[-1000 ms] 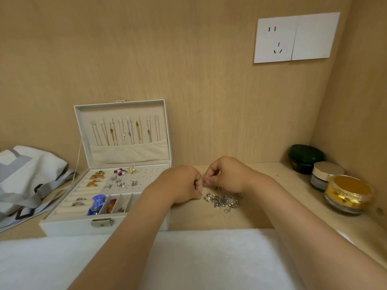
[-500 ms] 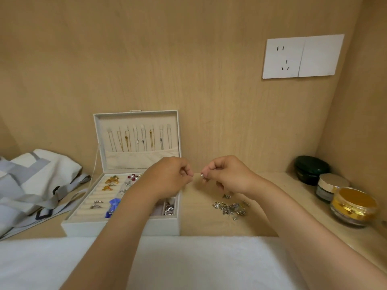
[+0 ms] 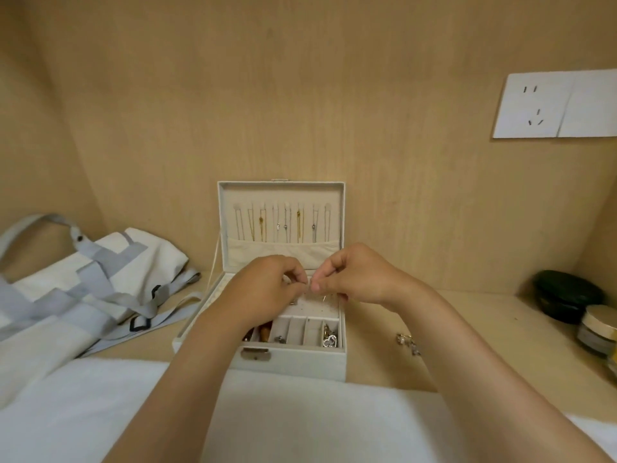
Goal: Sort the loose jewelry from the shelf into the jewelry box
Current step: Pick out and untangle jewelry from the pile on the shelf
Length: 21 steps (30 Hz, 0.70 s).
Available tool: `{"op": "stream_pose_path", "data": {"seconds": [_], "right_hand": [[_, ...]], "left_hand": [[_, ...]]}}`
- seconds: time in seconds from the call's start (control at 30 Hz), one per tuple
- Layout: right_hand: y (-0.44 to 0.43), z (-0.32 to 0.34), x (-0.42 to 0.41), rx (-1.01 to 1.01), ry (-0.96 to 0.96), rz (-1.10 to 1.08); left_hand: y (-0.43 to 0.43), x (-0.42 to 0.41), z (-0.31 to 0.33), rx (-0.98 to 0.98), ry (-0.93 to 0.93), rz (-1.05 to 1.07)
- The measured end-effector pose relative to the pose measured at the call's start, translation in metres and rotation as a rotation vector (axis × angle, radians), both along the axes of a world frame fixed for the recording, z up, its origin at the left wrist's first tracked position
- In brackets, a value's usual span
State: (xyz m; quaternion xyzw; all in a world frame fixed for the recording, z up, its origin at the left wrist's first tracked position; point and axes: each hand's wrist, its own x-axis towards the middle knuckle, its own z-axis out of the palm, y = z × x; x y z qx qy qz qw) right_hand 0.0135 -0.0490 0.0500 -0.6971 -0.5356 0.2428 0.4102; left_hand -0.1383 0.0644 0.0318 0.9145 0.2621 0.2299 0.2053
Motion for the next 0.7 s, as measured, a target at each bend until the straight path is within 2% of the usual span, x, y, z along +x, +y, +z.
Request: {"op": "stream_pose_path", "data": {"seconds": [0.2, 0.5, 0.7], "right_hand": [[0.022, -0.003, -0.025, -0.09, -0.059, 0.085], [0.03, -0.013, -0.046, -0.153, -0.284, 0.125], [0.027, -0.016, -0.043, -0.211, -0.401, 0.106]], "left_hand": [[0.015, -0.026, -0.002, -0.056, -0.039, 0.043], [0.025, -0.051, -0.011, -0.348, -0.255, -0.08], [0.02, -0.056, -0.007, -0.548, -0.356, -0.084]]}}
